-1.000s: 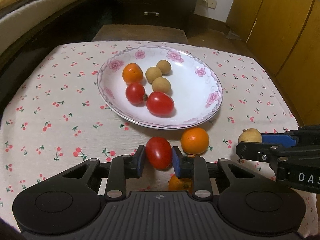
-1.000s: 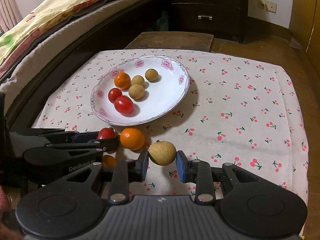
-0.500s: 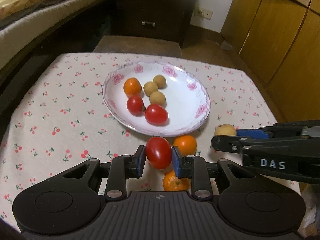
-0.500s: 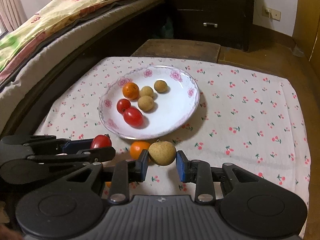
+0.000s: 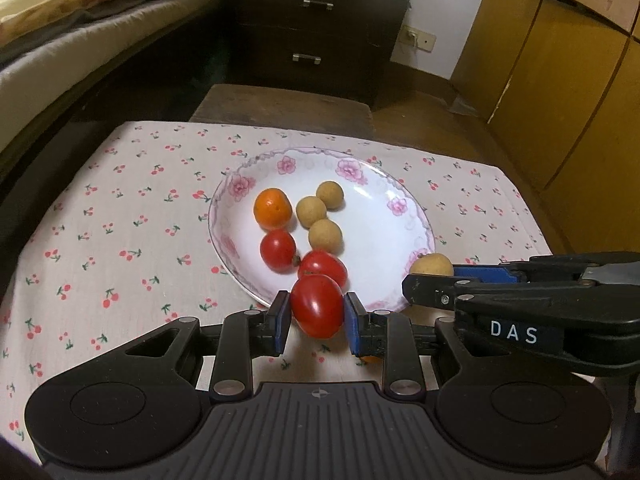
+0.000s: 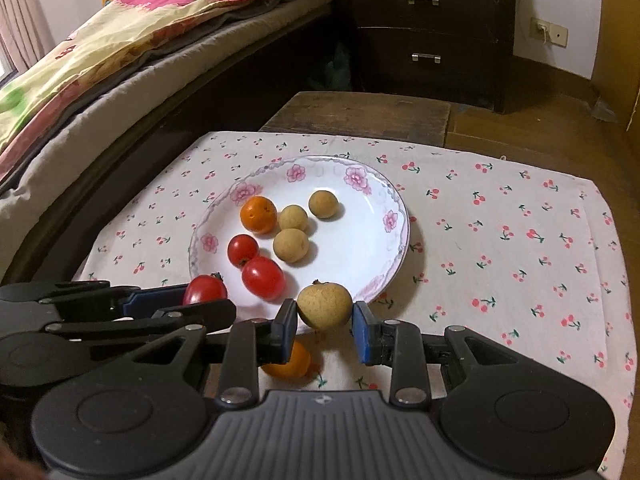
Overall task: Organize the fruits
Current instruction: 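Carry the tomato and brown fruit over the plate and open both tools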
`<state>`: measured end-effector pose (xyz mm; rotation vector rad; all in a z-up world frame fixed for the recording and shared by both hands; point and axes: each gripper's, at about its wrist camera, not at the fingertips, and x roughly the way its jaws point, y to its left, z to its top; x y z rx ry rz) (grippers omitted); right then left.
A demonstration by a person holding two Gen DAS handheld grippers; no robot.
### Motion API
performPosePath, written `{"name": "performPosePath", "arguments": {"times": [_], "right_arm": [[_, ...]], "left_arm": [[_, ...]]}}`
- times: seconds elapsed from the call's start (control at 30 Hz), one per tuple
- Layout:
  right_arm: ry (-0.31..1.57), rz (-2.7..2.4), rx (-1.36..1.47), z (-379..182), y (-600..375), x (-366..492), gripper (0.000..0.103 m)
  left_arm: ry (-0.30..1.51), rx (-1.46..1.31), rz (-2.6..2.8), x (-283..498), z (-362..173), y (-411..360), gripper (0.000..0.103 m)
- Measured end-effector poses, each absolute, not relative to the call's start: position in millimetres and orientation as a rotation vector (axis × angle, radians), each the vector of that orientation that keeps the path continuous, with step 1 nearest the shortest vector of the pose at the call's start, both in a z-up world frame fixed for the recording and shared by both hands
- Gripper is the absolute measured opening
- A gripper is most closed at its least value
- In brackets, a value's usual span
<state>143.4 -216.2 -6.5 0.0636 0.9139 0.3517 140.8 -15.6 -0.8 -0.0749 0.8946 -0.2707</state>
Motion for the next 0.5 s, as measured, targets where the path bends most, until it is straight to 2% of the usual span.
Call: {"name": "performPosePath", "arguments": {"times": [0.5], "right_arm": [[0.922, 0.367, 0.079, -15, -211, 167, 0.032]], "left_arm": [[0.901, -0.083, -0.25, 158, -6, -14, 0.035]]}}
